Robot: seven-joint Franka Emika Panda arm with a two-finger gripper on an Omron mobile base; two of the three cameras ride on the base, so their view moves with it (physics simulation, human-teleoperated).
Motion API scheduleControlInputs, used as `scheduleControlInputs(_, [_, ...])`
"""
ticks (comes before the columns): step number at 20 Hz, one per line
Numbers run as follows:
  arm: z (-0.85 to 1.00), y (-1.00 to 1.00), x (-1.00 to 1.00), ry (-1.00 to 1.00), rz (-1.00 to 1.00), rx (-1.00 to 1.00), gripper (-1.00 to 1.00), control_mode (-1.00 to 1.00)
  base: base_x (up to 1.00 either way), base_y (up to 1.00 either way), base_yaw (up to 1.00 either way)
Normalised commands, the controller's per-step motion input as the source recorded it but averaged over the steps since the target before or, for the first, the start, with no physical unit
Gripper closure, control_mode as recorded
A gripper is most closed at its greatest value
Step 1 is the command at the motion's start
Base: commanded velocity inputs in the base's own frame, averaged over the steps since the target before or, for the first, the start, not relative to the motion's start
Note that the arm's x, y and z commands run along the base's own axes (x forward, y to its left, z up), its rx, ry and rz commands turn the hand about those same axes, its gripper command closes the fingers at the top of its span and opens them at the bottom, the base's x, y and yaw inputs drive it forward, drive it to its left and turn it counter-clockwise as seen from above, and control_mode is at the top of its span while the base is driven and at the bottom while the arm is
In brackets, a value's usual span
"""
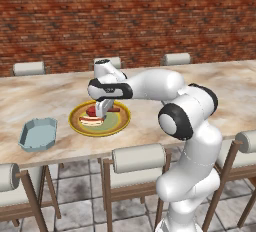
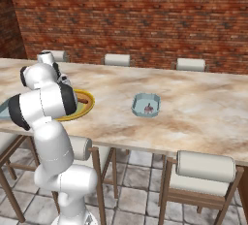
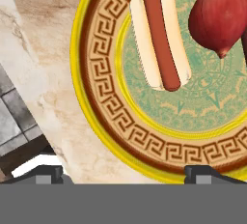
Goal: Place one cooked food and one vegetable from the large plate to each tupperware container.
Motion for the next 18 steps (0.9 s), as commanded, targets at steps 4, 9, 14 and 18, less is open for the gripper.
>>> scheduleControlInputs(4, [-0.36,0.10,0.10,0.00,0.00,-0.04,-1.00,-1.00,0.00,0.00,0.00])
scheduleControlInputs(9, [-0.40,0.01,0.21,0.01,0.00,-0.05,-1.00,-1.00,0.00,0.00,0.00])
scheduleControlInputs(14, [-0.48,0.00,0.38,0.00,0.00,-0.07,-1.00,-1.00,0.00,0.00,0.00])
scheduleControlInputs(18, [-0.22,0.09,0.28,0.00,0.00,-0.02,-1.00,-1.00,0.00,0.00,0.00])
